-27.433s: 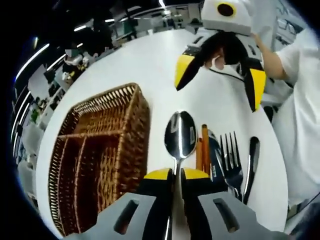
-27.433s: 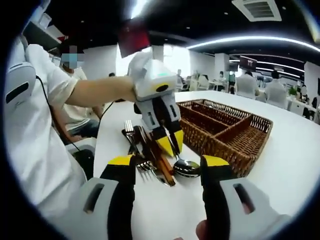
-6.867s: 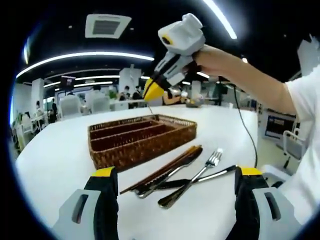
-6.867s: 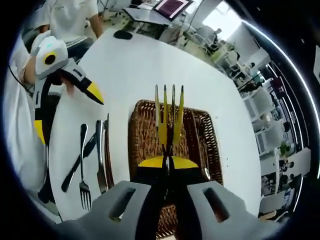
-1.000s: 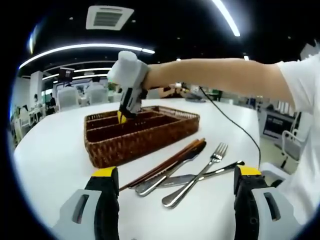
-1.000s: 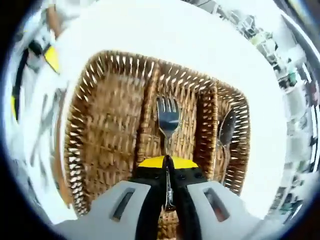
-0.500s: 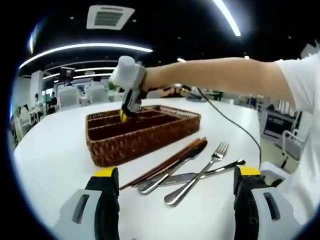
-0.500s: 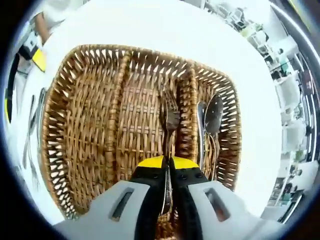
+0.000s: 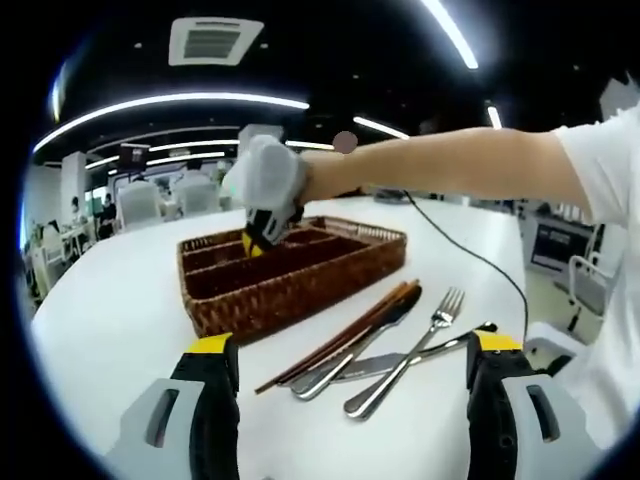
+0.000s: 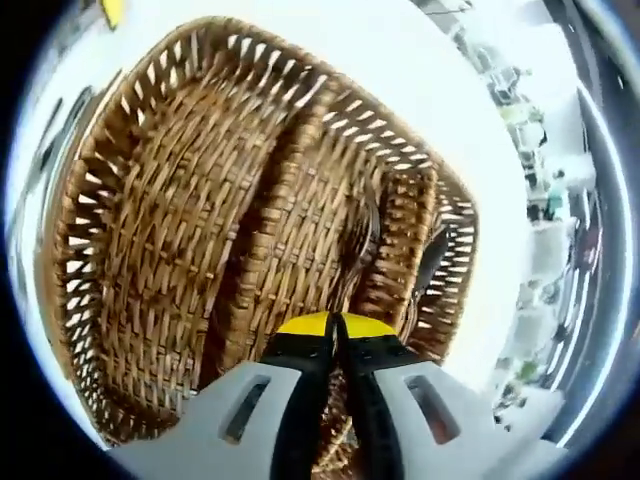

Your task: Arrange the knives, forks, and spoons in their matching storage slots by inserting each utensil handle-first until every utensil is classified and aligned in the correct compartment

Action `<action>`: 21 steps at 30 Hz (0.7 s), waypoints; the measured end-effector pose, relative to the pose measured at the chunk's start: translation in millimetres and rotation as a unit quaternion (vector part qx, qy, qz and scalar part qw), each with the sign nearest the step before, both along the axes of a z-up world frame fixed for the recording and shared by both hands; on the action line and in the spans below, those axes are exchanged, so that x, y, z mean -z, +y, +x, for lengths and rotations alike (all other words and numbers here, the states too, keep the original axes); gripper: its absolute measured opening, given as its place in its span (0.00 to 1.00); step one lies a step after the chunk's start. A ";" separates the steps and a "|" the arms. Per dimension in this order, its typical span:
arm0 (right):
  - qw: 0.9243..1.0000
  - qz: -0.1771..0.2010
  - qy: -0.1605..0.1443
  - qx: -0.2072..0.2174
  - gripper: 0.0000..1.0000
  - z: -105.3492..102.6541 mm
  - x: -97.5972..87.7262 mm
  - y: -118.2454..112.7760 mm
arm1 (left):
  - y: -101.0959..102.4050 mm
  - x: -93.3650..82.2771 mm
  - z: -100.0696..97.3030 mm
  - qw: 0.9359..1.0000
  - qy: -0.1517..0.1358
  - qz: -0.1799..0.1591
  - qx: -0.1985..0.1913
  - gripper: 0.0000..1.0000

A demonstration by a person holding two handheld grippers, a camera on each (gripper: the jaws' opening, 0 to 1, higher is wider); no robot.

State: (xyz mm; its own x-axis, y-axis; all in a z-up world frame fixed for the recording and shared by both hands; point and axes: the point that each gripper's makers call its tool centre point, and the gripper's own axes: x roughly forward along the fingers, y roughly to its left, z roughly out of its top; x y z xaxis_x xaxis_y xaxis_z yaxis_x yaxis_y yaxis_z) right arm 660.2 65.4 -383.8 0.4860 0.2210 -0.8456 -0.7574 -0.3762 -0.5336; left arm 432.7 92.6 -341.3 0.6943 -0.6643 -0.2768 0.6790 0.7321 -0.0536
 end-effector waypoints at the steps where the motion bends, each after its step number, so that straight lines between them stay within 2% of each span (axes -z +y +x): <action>1: 1.000 -0.001 -0.002 -0.001 0.02 -0.5 0.7 0.0 | -0.3 0.6 -0.2 1.000 0.001 -0.001 0.000 0.95; 3: 1.000 -0.006 -0.013 -0.011 0.01 0.6 -0.4 0.1 | -0.8 1.4 -0.8 1.000 0.002 -0.001 0.000 0.95; 6: 1.000 0.009 -0.003 -0.001 0.00 4.7 -4.2 1.5 | -1.1 1.5 -1.6 1.000 0.002 0.000 0.000 0.95; 9: 0.998 0.037 0.049 0.029 0.00 0.3 -6.3 2.6 | -0.6 1.0 -2.0 1.000 0.001 -0.001 0.000 0.95; 11: 0.995 0.052 0.070 0.046 0.00 -0.7 -8.9 3.6 | -0.3 1.1 -2.1 1.000 0.001 -0.001 -0.001 0.95; 13: 0.989 0.072 0.113 0.066 0.00 -1.2 -16.2 4.5 | -0.2 2.2 -2.0 1.000 0.003 0.000 0.000 0.95; 16: 0.983 0.076 0.150 0.075 0.00 -3.4 -20.5 3.9 | -1.0 2.0 -1.9 1.000 0.002 -0.001 0.000 0.95; 17: 0.977 0.071 0.186 0.080 0.00 -11.2 -18.1 2.1 | -1.8 1.9 -1.9 1.000 0.003 -0.002 0.001 0.95; 18: 0.978 0.073 0.182 0.073 0.00 -8.4 -18.8 3.2 | -2.0 2.0 -1.8 1.000 0.003 -0.002 0.002 0.95; 20: 0.975 0.068 0.196 0.084 0.00 -10.5 -16.8 -0.3 | -2.1 2.3 -1.5 1.000 0.003 -0.001 0.002 0.95; 21: 0.969 0.071 0.215 0.100 0.00 -13.5 -14.7 -1.8 | -2.0 2.1 -1.2 1.000 0.003 -0.002 0.002 0.95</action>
State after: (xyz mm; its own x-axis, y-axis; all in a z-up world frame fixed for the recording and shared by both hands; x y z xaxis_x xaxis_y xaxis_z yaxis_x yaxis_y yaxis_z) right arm 646.7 63.7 -369.1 0.1415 0.2878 -0.9472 -0.9714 -0.1439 -0.1889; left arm 431.4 90.6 -343.4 0.6903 -0.6677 -0.2787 0.6813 0.7295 -0.0603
